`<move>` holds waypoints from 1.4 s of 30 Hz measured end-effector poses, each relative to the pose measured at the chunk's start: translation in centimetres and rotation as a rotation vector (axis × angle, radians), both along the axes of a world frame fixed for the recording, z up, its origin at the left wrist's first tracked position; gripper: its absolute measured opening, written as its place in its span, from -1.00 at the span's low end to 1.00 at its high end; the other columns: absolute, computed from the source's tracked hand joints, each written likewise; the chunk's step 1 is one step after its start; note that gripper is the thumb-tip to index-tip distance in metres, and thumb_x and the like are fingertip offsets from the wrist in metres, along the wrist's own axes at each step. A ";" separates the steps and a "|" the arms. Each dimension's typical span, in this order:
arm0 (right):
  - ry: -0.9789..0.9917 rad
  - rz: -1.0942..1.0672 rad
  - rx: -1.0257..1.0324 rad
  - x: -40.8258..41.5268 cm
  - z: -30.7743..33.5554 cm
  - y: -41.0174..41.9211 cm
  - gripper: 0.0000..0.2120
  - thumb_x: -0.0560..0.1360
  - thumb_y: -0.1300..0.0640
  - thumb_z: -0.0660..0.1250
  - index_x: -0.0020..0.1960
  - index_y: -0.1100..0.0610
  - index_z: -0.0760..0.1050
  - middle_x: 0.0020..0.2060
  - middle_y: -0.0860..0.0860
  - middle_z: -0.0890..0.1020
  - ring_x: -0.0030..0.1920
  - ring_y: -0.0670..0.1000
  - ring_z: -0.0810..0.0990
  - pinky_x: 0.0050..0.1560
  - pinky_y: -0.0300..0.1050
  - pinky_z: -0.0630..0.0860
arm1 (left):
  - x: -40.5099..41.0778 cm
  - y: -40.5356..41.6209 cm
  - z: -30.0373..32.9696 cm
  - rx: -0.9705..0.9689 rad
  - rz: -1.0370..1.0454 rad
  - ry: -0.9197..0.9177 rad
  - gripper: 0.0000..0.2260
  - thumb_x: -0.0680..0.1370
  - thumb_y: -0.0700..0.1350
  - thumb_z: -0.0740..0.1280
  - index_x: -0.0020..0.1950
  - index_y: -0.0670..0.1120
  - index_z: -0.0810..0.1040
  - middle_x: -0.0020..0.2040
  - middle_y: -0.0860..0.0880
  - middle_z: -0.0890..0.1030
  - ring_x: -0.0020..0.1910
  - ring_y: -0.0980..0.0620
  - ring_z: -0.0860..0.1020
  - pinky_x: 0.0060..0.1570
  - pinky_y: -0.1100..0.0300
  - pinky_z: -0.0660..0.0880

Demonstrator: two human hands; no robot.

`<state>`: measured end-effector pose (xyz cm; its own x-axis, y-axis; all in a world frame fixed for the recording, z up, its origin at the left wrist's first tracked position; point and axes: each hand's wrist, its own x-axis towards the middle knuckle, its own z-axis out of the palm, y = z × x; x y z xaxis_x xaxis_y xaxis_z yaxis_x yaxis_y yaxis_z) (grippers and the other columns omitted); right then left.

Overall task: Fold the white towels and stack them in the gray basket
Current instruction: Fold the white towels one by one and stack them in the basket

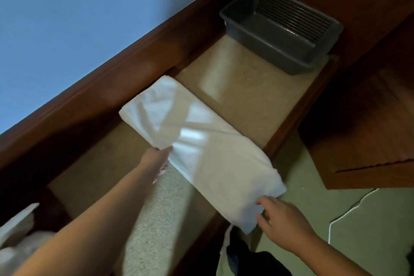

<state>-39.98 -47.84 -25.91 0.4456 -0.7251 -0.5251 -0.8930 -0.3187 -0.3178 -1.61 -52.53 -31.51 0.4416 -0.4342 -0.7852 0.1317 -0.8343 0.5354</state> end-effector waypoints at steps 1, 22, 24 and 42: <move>0.016 -0.058 0.009 -0.2 -0.1 -1.0 -0.70 0.64 -0.11 0.21 0.35 -0.11 0.39 0.15 -0.13 0.59 0.04 -0.04 0.57 -0.03 -0.10 0.43 | -1.4 0.9 -0.3 0.006 -0.025 0.004 -0.73 0.62 0.04 0.43 0.01 -0.15 0.49 -0.19 -0.12 0.50 -0.22 -0.04 0.47 -0.17 0.07 0.43; -0.229 -0.387 0.462 -5.0 -7.2 -15.4 -0.75 0.66 -0.12 0.29 0.15 0.06 0.51 0.02 0.02 0.61 -0.04 0.00 0.57 -0.07 -0.02 0.52 | -29.1 9.0 -0.9 0.258 0.252 -0.393 -0.53 0.57 0.27 0.31 0.18 -0.11 0.52 0.19 -0.14 0.43 0.21 -0.21 0.42 0.24 -0.07 0.43; -0.184 -0.278 0.466 -5.6 -7.5 -15.6 -0.75 0.65 -0.14 0.29 0.10 0.04 0.54 -0.02 -0.03 0.63 -0.03 0.00 0.58 -0.13 -0.07 0.49 | -30.9 9.7 -1.2 0.261 0.329 -0.369 -0.50 0.58 0.29 0.28 0.22 -0.12 0.55 0.23 -0.14 0.43 0.25 -0.21 0.41 0.27 -0.06 0.43; -0.332 -0.173 0.385 -8.8 -8.3 -16.7 -0.82 0.60 0.06 0.40 -0.08 0.17 0.57 -0.19 0.06 0.64 -0.20 0.05 0.53 -0.22 -0.05 0.32 | -36.3 15.8 -6.1 0.058 0.511 -0.181 -0.86 0.63 0.04 0.39 0.04 0.02 0.49 -0.02 0.02 0.66 -0.06 -0.02 0.62 -0.20 0.11 0.47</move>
<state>-48.76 -64.53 -34.20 0.5242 -0.5853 -0.6186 -0.7535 0.0195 -0.6571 -37.94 -36.68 -37.61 0.7154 -0.0875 -0.6932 0.4380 -0.7168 0.5425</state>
